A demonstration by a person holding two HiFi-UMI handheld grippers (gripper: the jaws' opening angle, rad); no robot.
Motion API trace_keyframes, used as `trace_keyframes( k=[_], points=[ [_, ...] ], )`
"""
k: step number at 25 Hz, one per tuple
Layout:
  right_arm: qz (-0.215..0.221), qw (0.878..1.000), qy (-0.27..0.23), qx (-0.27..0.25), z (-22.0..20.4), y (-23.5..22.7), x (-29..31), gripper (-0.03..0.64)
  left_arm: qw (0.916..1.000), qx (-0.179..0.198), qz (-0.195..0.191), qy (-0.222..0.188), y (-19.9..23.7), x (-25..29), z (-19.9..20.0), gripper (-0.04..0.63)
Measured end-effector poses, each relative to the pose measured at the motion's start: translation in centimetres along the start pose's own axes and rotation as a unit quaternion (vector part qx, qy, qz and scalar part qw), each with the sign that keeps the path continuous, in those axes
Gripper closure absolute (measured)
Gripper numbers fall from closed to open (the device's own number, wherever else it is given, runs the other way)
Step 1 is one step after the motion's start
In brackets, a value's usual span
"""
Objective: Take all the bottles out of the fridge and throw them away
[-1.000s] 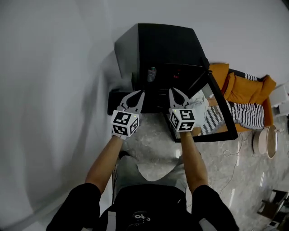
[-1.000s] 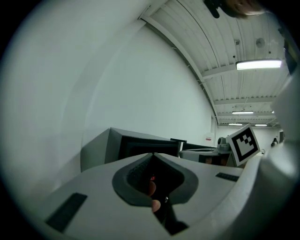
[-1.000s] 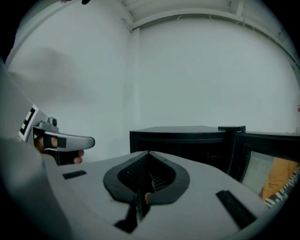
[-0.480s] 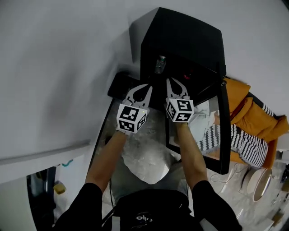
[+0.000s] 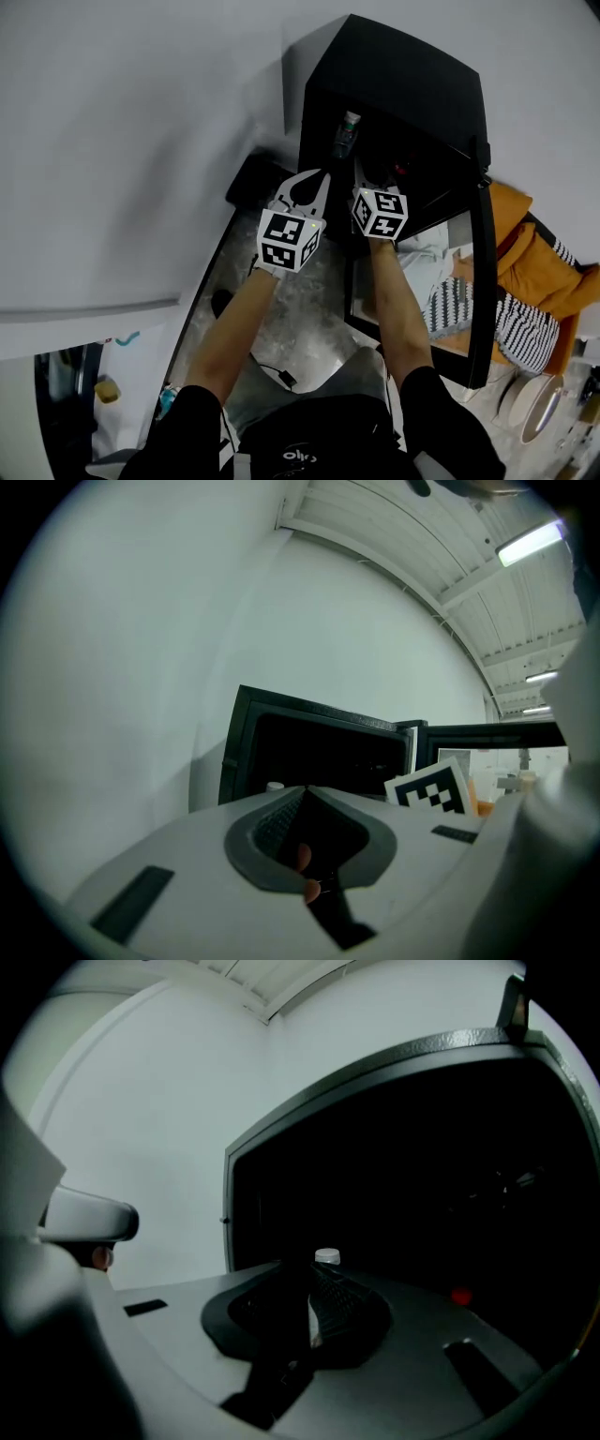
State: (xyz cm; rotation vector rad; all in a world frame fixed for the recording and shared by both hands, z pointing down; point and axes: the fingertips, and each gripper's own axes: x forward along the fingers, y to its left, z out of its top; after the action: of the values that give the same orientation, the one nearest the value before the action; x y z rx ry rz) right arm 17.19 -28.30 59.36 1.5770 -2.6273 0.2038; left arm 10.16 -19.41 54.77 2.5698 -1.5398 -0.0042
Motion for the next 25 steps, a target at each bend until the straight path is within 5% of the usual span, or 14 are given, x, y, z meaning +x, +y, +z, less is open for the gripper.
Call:
trace_keyframes(
  k=[10,18,25],
  points=[
    [-0.006,1.0,0.005,-0.021,-2.2,-3.1,9.0,0.39,0.9997,0.013,0.016,-0.014,1.7,0.7,-3.7,0.589],
    [-0.004,0.999,0.018,-0.037,-4.0,-4.3,14.0,0.367,0.9988,0.006,0.045,-0.015,4.0,0.8,-6.2,0.589],
    [-0.049,0.997,0.011,-0.066,-3.7,-5.0,14.5,0.403,0.9987,0.011,0.046,-0.015,4.6,-0.4,-5.9,0.589]
  ],
)
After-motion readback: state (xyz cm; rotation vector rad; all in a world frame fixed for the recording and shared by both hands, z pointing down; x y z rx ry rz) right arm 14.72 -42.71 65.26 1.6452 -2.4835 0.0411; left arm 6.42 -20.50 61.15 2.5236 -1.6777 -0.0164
